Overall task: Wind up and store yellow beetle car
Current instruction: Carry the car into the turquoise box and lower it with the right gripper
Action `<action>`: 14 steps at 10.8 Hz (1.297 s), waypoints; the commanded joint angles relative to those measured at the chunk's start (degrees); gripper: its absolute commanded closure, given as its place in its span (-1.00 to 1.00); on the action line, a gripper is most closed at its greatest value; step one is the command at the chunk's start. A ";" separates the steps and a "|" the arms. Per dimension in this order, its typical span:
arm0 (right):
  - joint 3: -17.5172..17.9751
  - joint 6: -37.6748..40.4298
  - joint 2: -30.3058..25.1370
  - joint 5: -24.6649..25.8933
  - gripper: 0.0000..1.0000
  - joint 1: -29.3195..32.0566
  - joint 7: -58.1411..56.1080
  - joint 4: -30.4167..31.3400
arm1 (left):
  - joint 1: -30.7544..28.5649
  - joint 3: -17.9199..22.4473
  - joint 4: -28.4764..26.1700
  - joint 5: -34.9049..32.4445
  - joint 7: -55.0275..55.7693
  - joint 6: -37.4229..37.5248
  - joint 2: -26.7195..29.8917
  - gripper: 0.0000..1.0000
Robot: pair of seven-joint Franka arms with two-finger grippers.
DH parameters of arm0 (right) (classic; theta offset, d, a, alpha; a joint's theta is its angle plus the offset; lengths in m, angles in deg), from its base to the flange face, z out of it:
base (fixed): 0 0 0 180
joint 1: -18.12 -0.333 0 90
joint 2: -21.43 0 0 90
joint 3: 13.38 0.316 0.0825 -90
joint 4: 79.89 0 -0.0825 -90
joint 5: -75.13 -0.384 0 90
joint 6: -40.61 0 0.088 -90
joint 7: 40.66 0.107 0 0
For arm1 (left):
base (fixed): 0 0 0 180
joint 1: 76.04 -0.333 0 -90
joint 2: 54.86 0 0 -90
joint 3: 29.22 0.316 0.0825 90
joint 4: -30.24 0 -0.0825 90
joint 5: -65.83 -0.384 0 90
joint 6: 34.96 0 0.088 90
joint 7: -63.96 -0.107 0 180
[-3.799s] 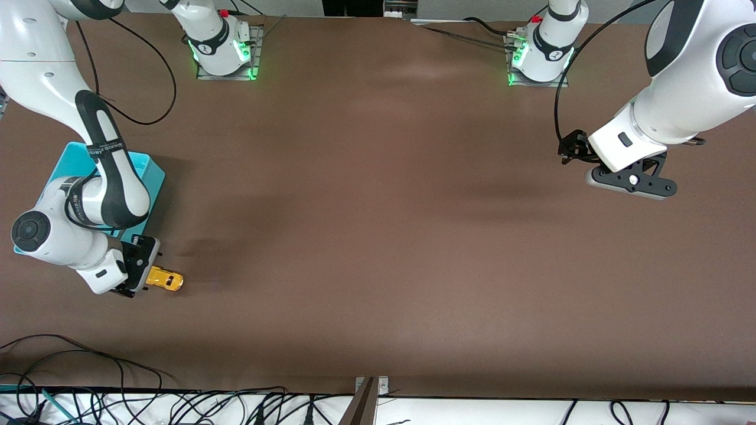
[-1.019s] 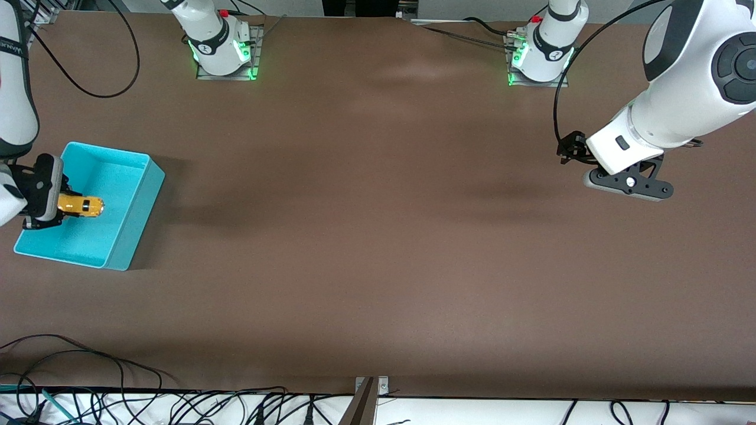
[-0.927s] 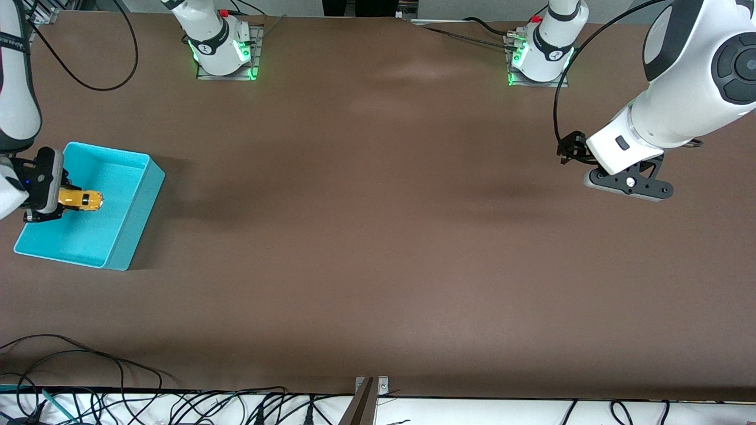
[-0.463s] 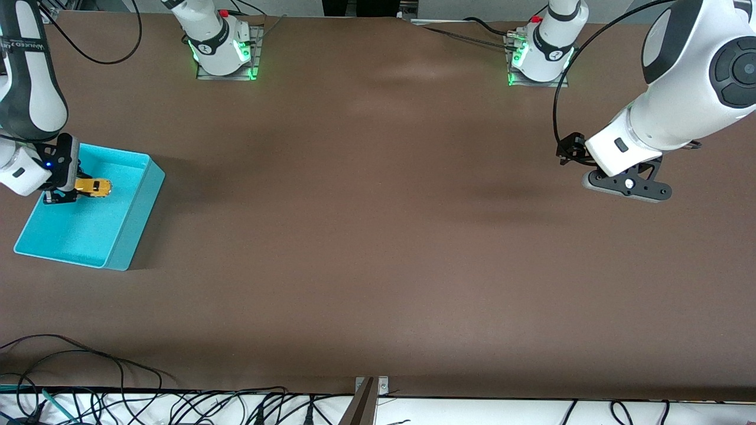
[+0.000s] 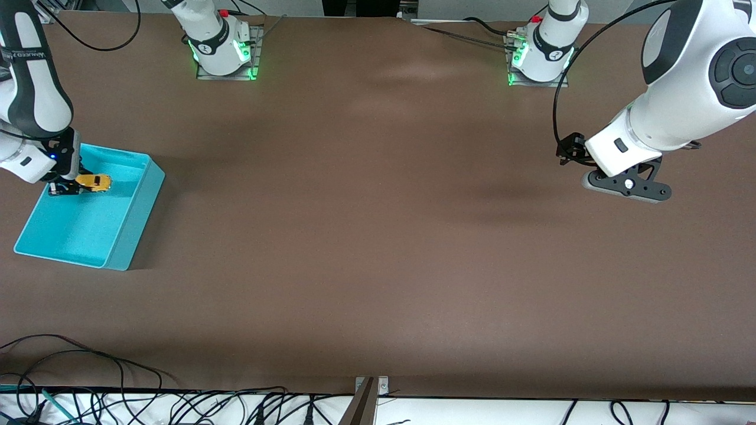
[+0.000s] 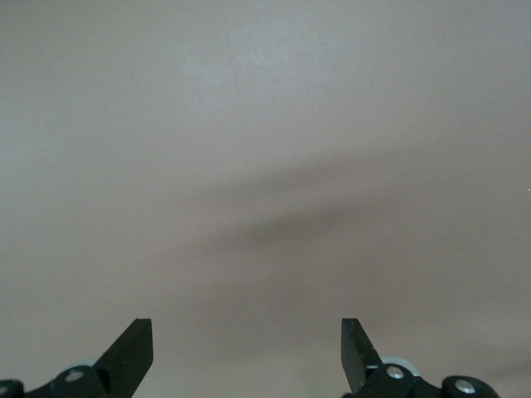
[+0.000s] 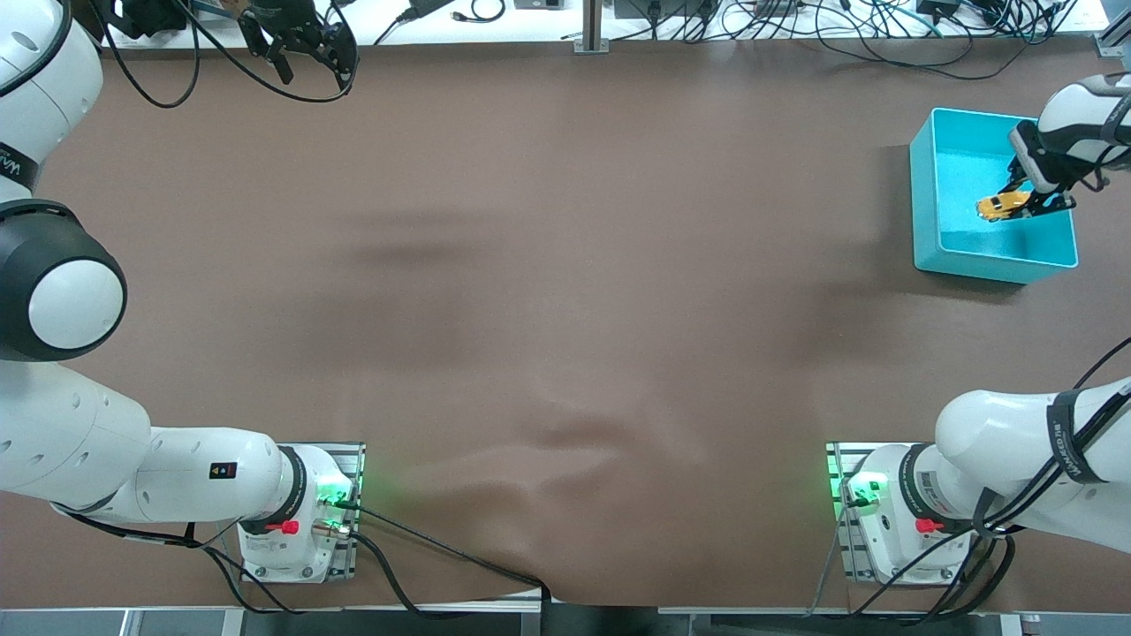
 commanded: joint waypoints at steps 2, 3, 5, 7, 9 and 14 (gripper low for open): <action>0.35 -5.36 4.70 -3.41 0.96 0.93 -4.27 0.31 | 0.33 -0.08 1.09 0.39 -0.45 0.70 -0.45 -1.00; 0.35 -5.45 5.32 -3.50 0.96 1.01 -4.27 0.31 | 0.33 0.10 1.09 0.30 -0.37 0.53 -0.53 -1.00; 0.26 -4.93 5.50 -4.20 0.91 1.01 -4.36 0.31 | 0.41 0.01 1.18 -1.62 -0.45 0.35 -0.53 -1.00; 0.26 -3.44 5.06 -4.38 0.86 1.62 -4.88 0.31 | 0.41 0.01 1.35 -2.25 -0.45 0.35 -0.71 -1.00; 0.18 -1.94 5.06 -4.38 0.86 2.76 -6.37 0.22 | 0.41 0.01 1.36 -2.25 -0.45 0.35 -0.80 -1.00; 0.17 2.71 4.97 -5.70 0.05 3.39 -6.21 -1.79 | 0.33 0.01 1.36 -2.16 -0.45 0.35 -0.88 -1.00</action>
